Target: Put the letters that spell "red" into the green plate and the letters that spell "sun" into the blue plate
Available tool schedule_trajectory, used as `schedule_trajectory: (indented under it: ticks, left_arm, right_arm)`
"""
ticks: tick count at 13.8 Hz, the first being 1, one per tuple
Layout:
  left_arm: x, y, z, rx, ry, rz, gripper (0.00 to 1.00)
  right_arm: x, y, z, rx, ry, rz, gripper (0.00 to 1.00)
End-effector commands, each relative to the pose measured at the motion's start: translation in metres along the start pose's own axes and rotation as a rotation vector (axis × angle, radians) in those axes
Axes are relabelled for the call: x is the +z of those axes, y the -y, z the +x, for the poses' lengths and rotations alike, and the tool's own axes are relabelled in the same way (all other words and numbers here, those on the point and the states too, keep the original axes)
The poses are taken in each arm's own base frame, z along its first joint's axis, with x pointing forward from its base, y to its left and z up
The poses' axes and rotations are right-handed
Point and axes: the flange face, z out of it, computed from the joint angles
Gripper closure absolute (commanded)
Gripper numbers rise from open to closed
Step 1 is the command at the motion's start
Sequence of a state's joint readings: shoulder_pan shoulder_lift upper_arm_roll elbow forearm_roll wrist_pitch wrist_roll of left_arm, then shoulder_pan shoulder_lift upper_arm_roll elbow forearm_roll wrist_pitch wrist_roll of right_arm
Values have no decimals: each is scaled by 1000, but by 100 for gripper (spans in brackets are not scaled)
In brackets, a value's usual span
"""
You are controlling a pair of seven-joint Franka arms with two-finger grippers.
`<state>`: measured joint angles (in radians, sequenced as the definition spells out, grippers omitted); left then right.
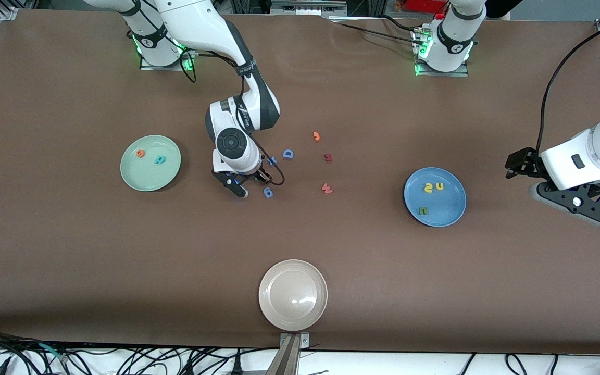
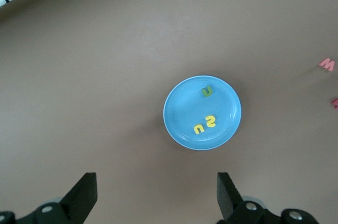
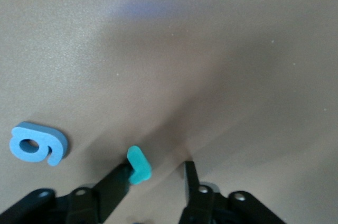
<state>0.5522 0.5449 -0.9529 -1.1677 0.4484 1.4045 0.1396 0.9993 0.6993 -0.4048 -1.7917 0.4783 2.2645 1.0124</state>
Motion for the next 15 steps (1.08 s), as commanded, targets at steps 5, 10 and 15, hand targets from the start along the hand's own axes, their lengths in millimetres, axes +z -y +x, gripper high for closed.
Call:
schedule_trajectory:
  ticks: [5,10,15]
  left_arm:
    - [-6,17,-12,-46,0,-49,0]
    - [-18,0,-27,-59,16,26,0]
    - [-16,5,-27,-59,20,17,0]
  right_arm:
    - [2,-5,2,12,6,1,100]
    - [-4,-7,7,28,4,6,100]
    - [-54,-18,25,35,41,-12,100]
